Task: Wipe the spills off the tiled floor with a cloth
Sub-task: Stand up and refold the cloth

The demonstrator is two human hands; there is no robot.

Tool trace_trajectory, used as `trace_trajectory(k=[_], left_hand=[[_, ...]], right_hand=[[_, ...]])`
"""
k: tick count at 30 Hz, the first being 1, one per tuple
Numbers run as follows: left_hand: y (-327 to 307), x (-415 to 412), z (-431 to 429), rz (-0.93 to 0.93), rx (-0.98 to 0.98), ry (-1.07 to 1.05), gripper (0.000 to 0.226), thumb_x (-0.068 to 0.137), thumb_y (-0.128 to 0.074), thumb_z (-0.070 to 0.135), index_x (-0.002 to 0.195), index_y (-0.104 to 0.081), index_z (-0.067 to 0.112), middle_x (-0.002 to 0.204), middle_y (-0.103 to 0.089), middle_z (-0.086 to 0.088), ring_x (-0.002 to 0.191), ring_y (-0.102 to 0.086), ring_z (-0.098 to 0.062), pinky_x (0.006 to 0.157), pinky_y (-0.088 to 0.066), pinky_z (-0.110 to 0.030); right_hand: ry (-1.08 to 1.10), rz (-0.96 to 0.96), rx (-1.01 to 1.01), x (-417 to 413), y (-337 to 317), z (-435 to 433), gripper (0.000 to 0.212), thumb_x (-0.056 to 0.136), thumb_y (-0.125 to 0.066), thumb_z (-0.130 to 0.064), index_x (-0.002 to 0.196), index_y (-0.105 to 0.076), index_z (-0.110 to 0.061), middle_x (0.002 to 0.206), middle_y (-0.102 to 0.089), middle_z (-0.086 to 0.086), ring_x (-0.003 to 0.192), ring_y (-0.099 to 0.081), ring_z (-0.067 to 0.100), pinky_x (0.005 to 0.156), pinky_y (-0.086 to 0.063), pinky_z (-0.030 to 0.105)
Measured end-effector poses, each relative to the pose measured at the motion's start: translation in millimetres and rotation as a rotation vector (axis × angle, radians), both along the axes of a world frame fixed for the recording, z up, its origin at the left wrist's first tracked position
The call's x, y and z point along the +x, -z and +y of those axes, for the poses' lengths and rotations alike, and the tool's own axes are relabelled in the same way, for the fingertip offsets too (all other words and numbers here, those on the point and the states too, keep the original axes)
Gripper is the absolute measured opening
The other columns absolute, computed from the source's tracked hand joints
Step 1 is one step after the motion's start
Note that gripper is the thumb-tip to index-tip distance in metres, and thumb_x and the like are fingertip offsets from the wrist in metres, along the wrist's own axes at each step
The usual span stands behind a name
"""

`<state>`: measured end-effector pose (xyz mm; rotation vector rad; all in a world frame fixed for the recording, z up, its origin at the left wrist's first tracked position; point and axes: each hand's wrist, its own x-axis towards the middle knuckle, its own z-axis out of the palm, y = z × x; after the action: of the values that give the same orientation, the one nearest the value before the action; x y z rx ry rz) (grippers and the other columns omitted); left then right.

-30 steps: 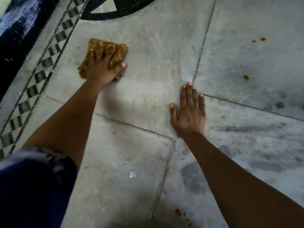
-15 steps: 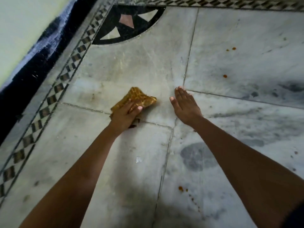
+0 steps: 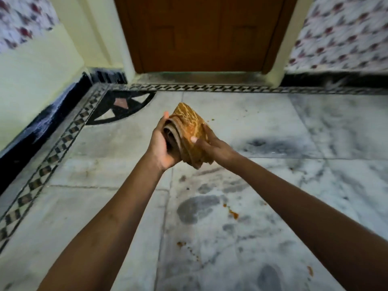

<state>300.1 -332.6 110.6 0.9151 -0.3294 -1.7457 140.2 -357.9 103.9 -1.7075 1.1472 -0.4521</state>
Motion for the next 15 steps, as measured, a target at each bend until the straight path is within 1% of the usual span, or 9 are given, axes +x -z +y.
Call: trace_trajectory(k=[2, 3, 4, 5, 6, 8, 9, 12, 15], left_hand=[[-16, -24, -5, 0.007, -0.042, 0.034, 0.075, 0.081, -0.046, 0.067, 0.125, -0.059, 0.009, 0.126, -0.06, -0.02, 0.118, -0.055, -0.036, 0.1, -0.041, -0.054], [-24, -36, -7, -0.009, -0.056, 0.058, 0.078, 0.077, -0.049, 0.069, 0.126, -0.059, 0.009, 0.127, -0.059, -0.02, 0.119, -0.055, -0.037, 0.1, -0.041, -0.055], [-29, -44, -6, -0.035, -0.058, 0.084, 0.082, 0.071, -0.053, 0.071, 0.125, -0.059, 0.009, 0.127, -0.059, -0.02, 0.118, -0.056, -0.037, 0.1, -0.041, -0.055], [-33, -52, -5, -0.081, -0.066, 0.099, 0.085, 0.066, -0.057, 0.071, 0.124, -0.06, 0.009, 0.127, -0.059, -0.02, 0.117, -0.057, -0.036, 0.098, -0.043, -0.055], [-35, -57, -2, -0.12, -0.073, 0.109, 0.088, 0.06, -0.062, 0.071, 0.123, -0.06, 0.009, 0.126, -0.06, -0.019, 0.116, -0.057, -0.036, 0.097, -0.044, -0.055], [-39, -68, 4, -0.168, -0.1, 0.128, 0.097, 0.047, -0.077, 0.066, 0.123, -0.059, 0.009, 0.126, -0.06, -0.019, 0.116, -0.057, -0.037, 0.096, -0.044, -0.056], [-41, -74, 7, -0.174, -0.119, 0.135, 0.103, 0.041, -0.083, 0.062, 0.126, -0.057, 0.009, 0.127, -0.059, -0.019, 0.117, -0.057, -0.037, 0.097, -0.043, -0.058], [-44, -94, 22, -0.162, -0.174, 0.13, 0.11, 0.04, -0.09, 0.049, 0.134, -0.049, 0.008, 0.131, -0.056, -0.02, 0.12, -0.054, -0.037, 0.097, -0.043, -0.057], [-45, -114, 37, -0.142, -0.174, 0.057, 0.105, 0.042, -0.093, 0.03, 0.133, -0.048, 0.005, 0.131, -0.055, -0.021, 0.119, -0.055, -0.035, 0.091, -0.051, -0.048]], right_hand=[[-0.071, 0.105, -0.088, -30, -15, -2, 0.094, 0.08, -0.066, -0.049, 0.149, -0.006, -0.029, 0.144, -0.035, 0.001, 0.118, -0.047, 0.016, 0.089, -0.04, 0.02], [-0.096, 0.146, -0.128, -46, -21, -3, 0.097, 0.076, -0.071, -0.046, 0.149, -0.01, -0.028, 0.148, -0.03, -0.001, 0.127, -0.041, 0.017, 0.097, -0.038, 0.024], [-0.106, 0.15, -0.148, -58, -23, -3, 0.097, 0.073, -0.075, -0.042, 0.149, -0.016, -0.026, 0.148, -0.028, -0.001, 0.129, -0.039, 0.018, 0.101, -0.038, 0.027], [-0.102, 0.138, -0.169, -70, -26, -3, 0.094, 0.072, -0.077, -0.038, 0.147, -0.023, -0.025, 0.147, -0.03, 0.001, 0.126, -0.042, 0.018, 0.099, -0.04, 0.026], [-0.096, 0.137, -0.196, -79, -28, -3, 0.09, 0.07, -0.079, -0.036, 0.145, -0.03, -0.025, 0.143, -0.033, 0.002, 0.119, -0.046, 0.017, 0.093, -0.043, 0.023], [-0.085, 0.167, -0.277, -95, -31, 0, 0.083, 0.067, -0.081, -0.038, 0.139, -0.041, -0.026, 0.131, -0.04, 0.002, 0.103, -0.05, 0.012, 0.08, -0.042, 0.016], [-0.074, 0.183, -0.312, -101, -32, 2, 0.081, 0.066, -0.081, -0.039, 0.137, -0.044, -0.025, 0.124, -0.042, 0.001, 0.098, -0.049, 0.011, 0.078, -0.042, 0.016], [-0.002, 0.146, -0.387, -118, -30, 11, 0.073, 0.066, -0.081, -0.043, 0.129, -0.054, -0.019, 0.112, -0.04, -0.002, 0.096, -0.048, 0.011, 0.089, -0.045, 0.027], [0.026, 0.112, -0.483, -132, -29, 18, 0.06, 0.069, -0.078, -0.043, 0.12, -0.061, -0.015, 0.125, -0.042, 0.001, 0.114, -0.046, 0.018, 0.096, -0.043, 0.036]])
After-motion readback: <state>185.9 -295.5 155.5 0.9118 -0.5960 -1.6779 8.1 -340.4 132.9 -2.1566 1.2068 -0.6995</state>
